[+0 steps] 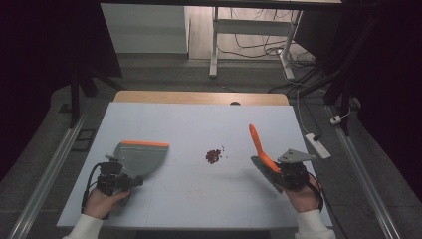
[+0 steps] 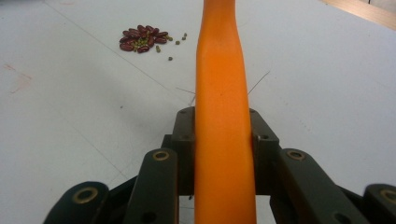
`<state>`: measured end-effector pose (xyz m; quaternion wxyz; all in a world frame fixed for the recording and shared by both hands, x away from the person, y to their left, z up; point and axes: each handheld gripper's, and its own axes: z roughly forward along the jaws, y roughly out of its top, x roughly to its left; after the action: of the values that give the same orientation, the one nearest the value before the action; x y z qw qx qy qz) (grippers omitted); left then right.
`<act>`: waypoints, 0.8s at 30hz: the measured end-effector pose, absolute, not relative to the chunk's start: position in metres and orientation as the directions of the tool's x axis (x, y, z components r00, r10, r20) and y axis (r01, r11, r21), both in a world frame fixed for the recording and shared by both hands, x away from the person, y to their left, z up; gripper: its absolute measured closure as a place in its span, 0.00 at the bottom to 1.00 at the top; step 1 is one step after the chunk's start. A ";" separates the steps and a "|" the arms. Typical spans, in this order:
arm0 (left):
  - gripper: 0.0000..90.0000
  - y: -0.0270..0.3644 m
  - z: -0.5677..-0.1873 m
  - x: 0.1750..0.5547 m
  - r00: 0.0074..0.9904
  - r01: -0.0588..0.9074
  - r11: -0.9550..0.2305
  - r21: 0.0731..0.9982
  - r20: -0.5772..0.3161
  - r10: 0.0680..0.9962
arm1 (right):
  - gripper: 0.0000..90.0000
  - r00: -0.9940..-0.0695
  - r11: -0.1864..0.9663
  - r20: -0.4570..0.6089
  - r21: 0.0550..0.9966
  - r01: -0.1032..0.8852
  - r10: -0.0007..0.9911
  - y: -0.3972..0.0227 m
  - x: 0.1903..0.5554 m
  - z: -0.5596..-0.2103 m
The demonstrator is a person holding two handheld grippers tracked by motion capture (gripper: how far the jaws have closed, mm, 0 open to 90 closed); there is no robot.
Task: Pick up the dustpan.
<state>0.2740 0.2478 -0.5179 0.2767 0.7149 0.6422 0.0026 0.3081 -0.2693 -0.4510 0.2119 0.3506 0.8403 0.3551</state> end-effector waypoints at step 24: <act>0.65 0.254 -0.520 0.274 0.163 0.914 0.014 0.405 -0.399 0.902 | 0.78 -0.662 0.505 -0.113 0.742 0.440 0.741 -0.271 0.308 -0.451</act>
<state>0.2742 0.2537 -0.5202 0.2978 0.7020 0.6469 -0.0101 0.3082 -0.2706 -0.4512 0.2141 0.3512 0.8407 0.3521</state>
